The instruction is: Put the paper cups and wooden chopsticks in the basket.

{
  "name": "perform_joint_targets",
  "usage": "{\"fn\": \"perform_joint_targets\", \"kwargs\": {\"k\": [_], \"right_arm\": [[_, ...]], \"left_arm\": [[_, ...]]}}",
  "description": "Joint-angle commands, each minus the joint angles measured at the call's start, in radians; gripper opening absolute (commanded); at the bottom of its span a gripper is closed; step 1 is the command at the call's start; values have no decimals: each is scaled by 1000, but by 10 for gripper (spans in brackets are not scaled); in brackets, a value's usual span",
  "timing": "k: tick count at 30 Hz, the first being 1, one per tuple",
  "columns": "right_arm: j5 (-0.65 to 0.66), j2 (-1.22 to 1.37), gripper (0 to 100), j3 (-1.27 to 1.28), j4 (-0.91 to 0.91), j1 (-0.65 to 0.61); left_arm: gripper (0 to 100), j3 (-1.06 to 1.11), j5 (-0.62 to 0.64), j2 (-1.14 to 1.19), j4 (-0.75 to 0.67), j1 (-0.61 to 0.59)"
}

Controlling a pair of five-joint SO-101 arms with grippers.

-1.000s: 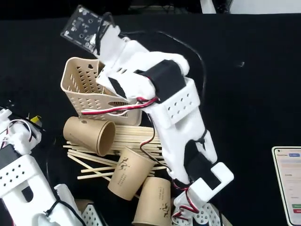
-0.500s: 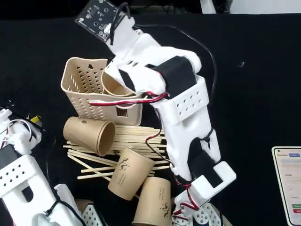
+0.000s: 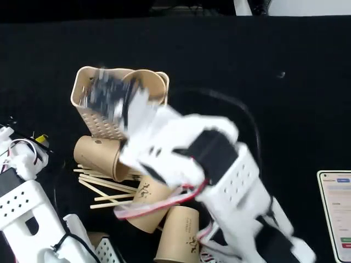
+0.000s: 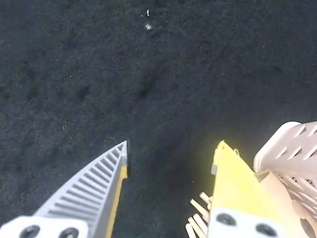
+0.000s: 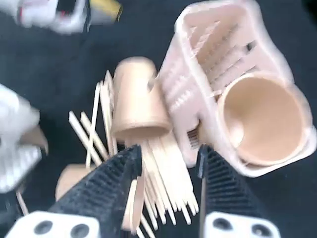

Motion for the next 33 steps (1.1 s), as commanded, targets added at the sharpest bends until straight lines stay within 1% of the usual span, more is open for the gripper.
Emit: {"fn": "perform_joint_targets", "kwargs": {"k": [1,5,7,10,15,20,24,26,30,33], "right_arm": [[153,-219,197,415,-170,-31],[305,-366,198,739,-351,-109],[358,-410,198,851,-439,-149],[427,-427,198,955,-542,-189],[543,-387,198,1017,-669,-195],[666,-349,198,1013,-744,-193],[744,-346,198,998,-749,-193],[769,-337,198,1010,-786,-189],[807,-289,198,1087,-942,-143],[807,-248,198,1139,-1073,-94]], "left_arm": [[278,-15,11,-15,-20,-7],[278,-15,11,-15,-21,-7],[278,-16,11,-15,-21,-12],[278,-38,12,-6,-25,-58],[278,-64,84,-5,-28,-166],[278,-74,94,-8,-29,-226],[278,-88,94,-5,-26,-242],[278,-91,94,-5,-25,-242],[278,-93,94,-5,-25,-243],[278,-93,94,-5,-25,-243]]}}
